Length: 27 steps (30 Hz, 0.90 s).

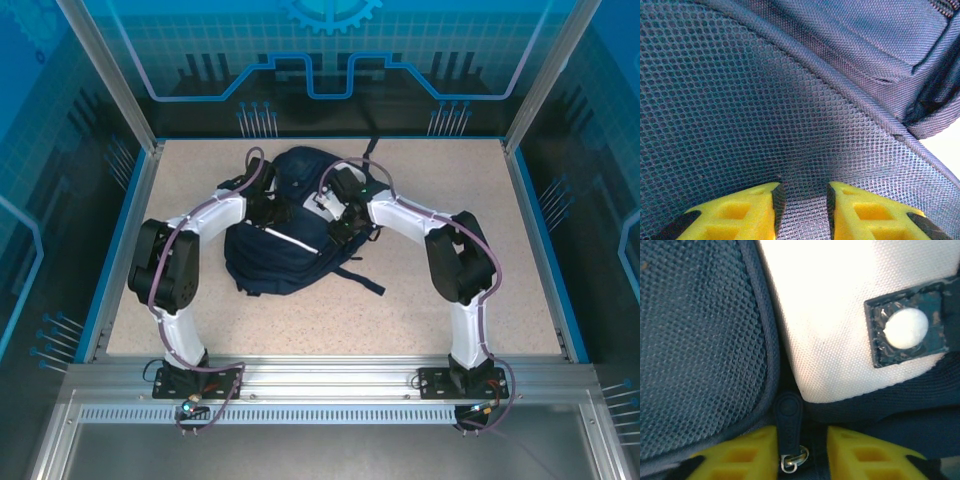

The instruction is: Pack books, pencil case, and school supplies into a backpack

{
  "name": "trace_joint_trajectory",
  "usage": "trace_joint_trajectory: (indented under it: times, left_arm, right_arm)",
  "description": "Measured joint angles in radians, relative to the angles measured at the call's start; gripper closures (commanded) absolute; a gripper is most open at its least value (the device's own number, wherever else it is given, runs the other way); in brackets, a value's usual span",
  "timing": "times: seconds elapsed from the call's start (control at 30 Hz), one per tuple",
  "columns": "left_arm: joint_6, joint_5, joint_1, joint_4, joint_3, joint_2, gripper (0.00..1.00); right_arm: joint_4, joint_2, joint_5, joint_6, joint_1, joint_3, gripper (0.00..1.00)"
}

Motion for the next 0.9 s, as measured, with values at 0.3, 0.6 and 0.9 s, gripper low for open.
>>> trace_joint_trajectory:
  times: [0.3, 0.6, 0.9]
  left_arm:
    - [0.0, -0.007, 0.003, 0.01, 0.016, 0.019, 0.69]
    - [0.0, -0.01, 0.005, 0.009, 0.018, 0.022, 0.69]
    - [0.0, -0.01, 0.005, 0.009, 0.018, 0.022, 0.69]
  right_arm:
    - [0.211, -0.117, 0.134, 0.097, 0.026, -0.167, 0.95]
    - [0.304, -0.254, 0.195, 0.252, 0.008, -0.298, 0.93]
    - [0.221, -0.2, 0.065, 0.25, 0.005, -0.216, 0.64]
